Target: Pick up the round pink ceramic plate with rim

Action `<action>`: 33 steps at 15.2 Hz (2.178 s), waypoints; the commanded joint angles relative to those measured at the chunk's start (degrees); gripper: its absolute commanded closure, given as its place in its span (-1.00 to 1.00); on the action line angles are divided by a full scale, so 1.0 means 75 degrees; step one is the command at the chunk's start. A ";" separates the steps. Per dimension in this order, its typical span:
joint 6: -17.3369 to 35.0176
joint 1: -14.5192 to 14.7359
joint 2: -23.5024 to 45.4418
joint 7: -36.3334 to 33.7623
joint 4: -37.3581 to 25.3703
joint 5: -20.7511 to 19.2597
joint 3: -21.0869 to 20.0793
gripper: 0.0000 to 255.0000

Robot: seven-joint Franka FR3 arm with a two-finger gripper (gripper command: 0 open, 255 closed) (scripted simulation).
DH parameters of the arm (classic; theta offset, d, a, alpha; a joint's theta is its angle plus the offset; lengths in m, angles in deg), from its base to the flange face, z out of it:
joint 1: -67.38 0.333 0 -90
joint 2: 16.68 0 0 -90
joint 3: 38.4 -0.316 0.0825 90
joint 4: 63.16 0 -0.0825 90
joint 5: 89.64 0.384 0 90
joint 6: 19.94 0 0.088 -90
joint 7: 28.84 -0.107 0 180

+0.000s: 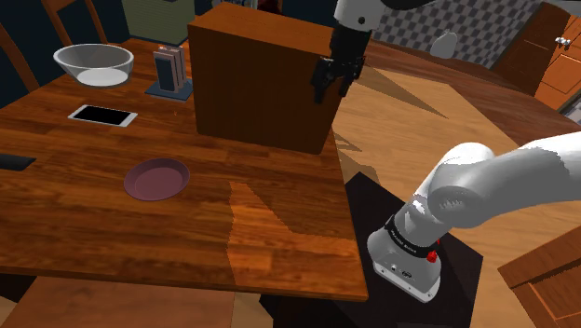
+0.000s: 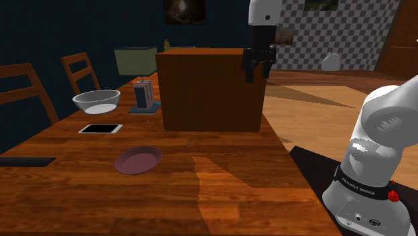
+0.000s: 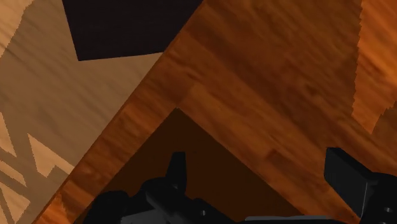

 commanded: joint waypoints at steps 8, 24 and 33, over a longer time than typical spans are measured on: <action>0.1574 0.0344 0.1859 -0.1298 -0.0183 0.1190 -0.0754 -1.00; 0.3796 0.0918 0.6067 -0.3154 -0.2483 0.2282 -0.1684 -1.00; 0.4516 0.1125 0.7293 -0.3385 -0.3093 0.2354 -0.1760 -1.00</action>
